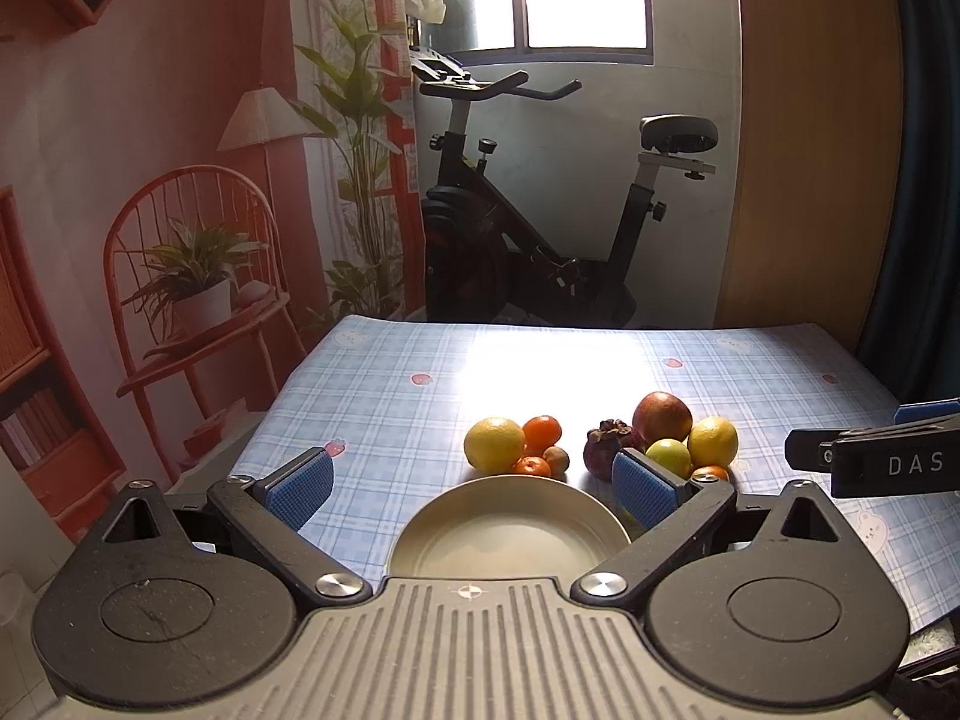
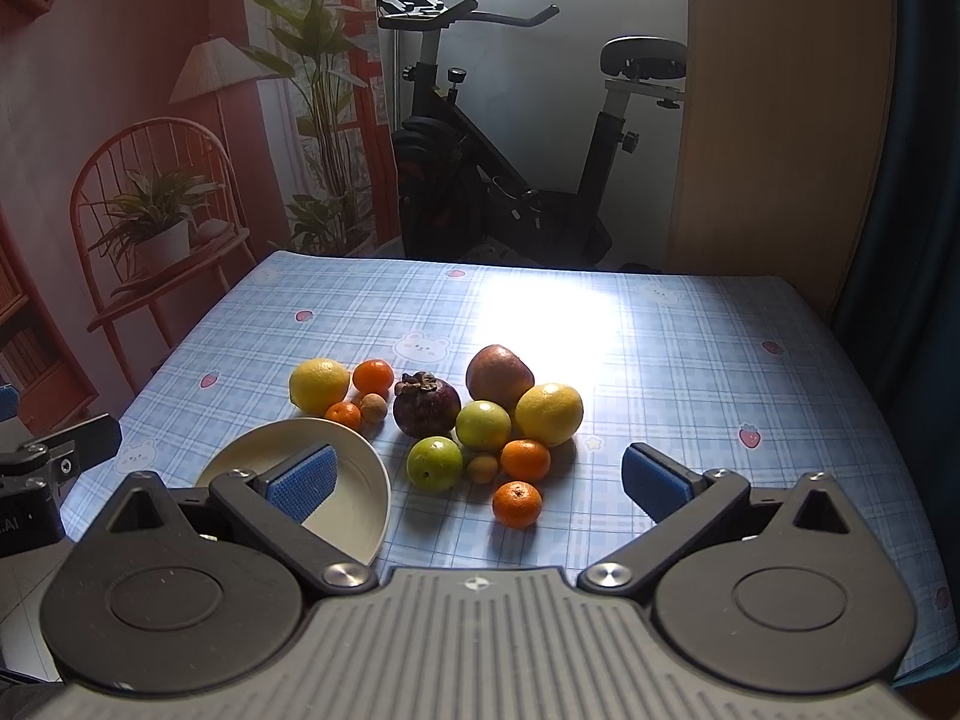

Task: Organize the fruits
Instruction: 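Move the left tool toward the dark purple mangosteen in the pile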

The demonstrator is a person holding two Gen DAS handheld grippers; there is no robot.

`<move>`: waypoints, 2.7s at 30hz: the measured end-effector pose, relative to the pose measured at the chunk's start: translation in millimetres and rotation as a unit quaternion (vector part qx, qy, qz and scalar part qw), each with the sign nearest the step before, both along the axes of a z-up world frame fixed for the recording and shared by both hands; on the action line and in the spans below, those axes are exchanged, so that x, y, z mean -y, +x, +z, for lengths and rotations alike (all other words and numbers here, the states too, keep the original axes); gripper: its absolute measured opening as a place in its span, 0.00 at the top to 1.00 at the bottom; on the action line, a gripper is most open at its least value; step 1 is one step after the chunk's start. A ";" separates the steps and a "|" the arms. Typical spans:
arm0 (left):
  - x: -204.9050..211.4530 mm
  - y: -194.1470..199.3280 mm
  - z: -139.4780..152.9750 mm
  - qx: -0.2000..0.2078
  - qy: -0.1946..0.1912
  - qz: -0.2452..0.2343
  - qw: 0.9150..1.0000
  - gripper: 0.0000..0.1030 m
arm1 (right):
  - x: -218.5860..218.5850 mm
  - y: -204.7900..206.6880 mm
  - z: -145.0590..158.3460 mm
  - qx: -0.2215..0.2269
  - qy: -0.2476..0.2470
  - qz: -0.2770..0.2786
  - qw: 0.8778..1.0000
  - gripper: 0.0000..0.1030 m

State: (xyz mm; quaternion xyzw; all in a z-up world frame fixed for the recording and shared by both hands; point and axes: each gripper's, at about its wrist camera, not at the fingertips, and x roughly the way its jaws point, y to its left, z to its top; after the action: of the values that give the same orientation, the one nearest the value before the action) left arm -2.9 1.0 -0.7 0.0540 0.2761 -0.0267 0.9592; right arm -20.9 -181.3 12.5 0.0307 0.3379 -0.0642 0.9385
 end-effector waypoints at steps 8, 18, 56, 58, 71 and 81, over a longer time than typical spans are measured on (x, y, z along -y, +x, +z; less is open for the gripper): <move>-10.5 20.8 -4.9 -0.001 -0.006 0.002 1.000 0.02 | 6.3 10.3 4.6 0.039 -0.037 0.022 0.998 0.00; -29.3 69.4 -30.8 -0.009 -0.047 0.043 0.998 0.06 | 38.5 44.3 -22.0 0.150 0.001 0.021 0.988 0.00; -32.9 140.3 -62.3 -0.027 -0.074 -0.023 0.997 0.22 | 54.0 89.7 -121.4 0.030 -0.020 0.112 0.993 0.01; -27.4 139.8 -69.7 -0.036 -0.079 -0.037 0.996 0.23 | 55.2 82.8 -129.4 0.018 -0.017 0.118 0.993 0.04; -5.7 142.6 -86.8 -0.065 -0.074 -0.079 0.992 0.34 | 52.9 71.4 -147.6 0.003 -0.001 0.155 0.988 0.25; -36.5 172.3 -64.0 -0.074 -0.095 -0.053 0.991 0.37 | 42.4 104.9 -123.7 0.026 0.020 0.199 0.979 0.26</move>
State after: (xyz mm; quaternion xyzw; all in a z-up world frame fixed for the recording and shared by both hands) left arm 169.4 37.6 -64.7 -0.0246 0.3390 -0.1070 0.9344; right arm 84.1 -223.7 -111.2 -0.0171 0.3136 0.1311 0.9403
